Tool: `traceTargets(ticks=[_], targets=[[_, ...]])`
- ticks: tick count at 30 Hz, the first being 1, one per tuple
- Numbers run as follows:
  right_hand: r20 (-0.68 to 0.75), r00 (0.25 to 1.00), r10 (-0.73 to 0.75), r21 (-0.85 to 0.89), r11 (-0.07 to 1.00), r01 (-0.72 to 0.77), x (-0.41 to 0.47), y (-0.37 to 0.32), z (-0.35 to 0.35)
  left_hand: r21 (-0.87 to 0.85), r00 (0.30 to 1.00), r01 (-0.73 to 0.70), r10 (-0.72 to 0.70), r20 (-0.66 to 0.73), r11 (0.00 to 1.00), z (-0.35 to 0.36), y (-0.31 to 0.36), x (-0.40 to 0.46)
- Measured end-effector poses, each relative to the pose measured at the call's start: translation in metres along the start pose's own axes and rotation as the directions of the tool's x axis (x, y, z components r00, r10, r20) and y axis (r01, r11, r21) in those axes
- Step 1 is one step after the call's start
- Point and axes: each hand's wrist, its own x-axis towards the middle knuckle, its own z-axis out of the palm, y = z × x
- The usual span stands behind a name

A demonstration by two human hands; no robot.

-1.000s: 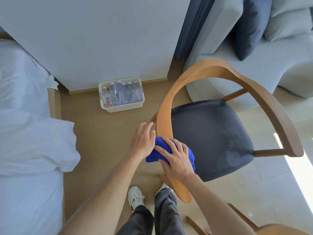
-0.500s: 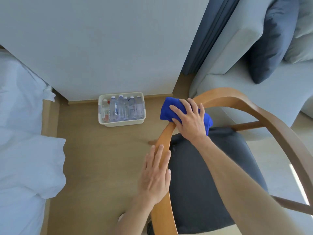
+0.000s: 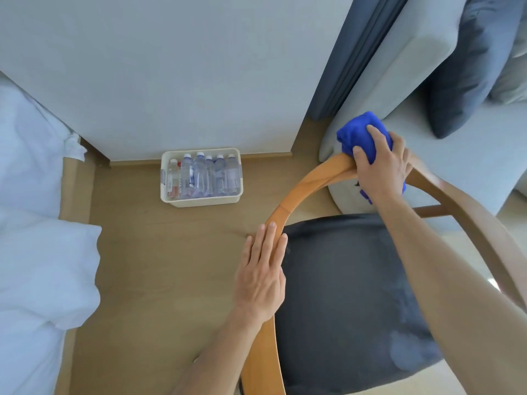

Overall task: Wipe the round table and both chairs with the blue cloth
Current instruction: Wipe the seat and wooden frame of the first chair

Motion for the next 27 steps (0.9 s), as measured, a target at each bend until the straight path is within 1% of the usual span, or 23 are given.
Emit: traceTargets(ticks=[2,3,4,5,7,8,10,13,18,21,24,27], targets=[[0.020,1.000,-0.011,-0.008,1.000,0.012,-0.009,-0.004,-0.001,0.020,1.000,0.000,0.000,-0.011,1.000,0.002,-0.001,0.000],[0.035,0.998,-0.055,-0.028,0.998,0.056,-0.018,-0.009,0.001,0.033,1.000,-0.001,0.002,-0.017,0.999,0.004,-0.001,-0.001],[0.054,0.990,-0.129,-0.052,0.990,0.132,-0.029,-0.015,0.005,0.045,1.000,-0.008,0.008,-0.021,0.999,0.005,-0.001,-0.001],[0.070,0.970,-0.235,-0.079,0.968,0.240,-0.042,-0.024,0.012,0.054,1.000,-0.014,0.015,-0.023,0.998,0.005,-0.001,-0.001],[0.134,0.888,-0.439,-0.130,0.881,0.455,-0.070,-0.043,0.035,0.060,0.999,-0.019,0.021,-0.033,0.998,0.005,-0.001,0.001],[0.169,0.857,-0.487,-0.138,0.849,0.510,-0.080,-0.050,0.044,0.058,0.999,-0.022,0.024,-0.035,0.998,0.006,-0.002,0.002],[0.197,0.828,-0.525,-0.132,0.822,0.554,-0.087,-0.052,0.052,0.045,0.999,-0.024,0.025,-0.035,0.999,0.006,-0.003,0.002],[0.157,0.793,-0.588,-0.104,0.789,0.606,-0.071,-0.037,0.049,0.032,0.999,-0.011,0.012,-0.041,0.999,0.005,-0.002,0.004],[0.052,0.829,-0.557,-0.080,0.825,0.559,-0.047,-0.019,0.042,-0.068,0.998,0.042,-0.045,-0.037,0.997,-0.012,0.014,0.047],[0.002,0.853,-0.523,-0.040,0.852,0.522,-0.034,-0.004,0.033,-0.127,1.000,-0.003,-0.001,-0.029,0.992,-0.025,0.037,0.089],[-0.057,0.915,-0.399,0.022,0.916,0.400,-0.009,0.017,0.018,-0.133,0.995,-0.069,0.059,-0.076,0.989,-0.039,0.056,0.133],[-0.041,0.973,-0.228,0.132,0.964,0.231,0.017,0.054,-0.001,-0.075,0.988,-0.127,0.119,-0.095,0.989,-0.050,0.076,0.169]])
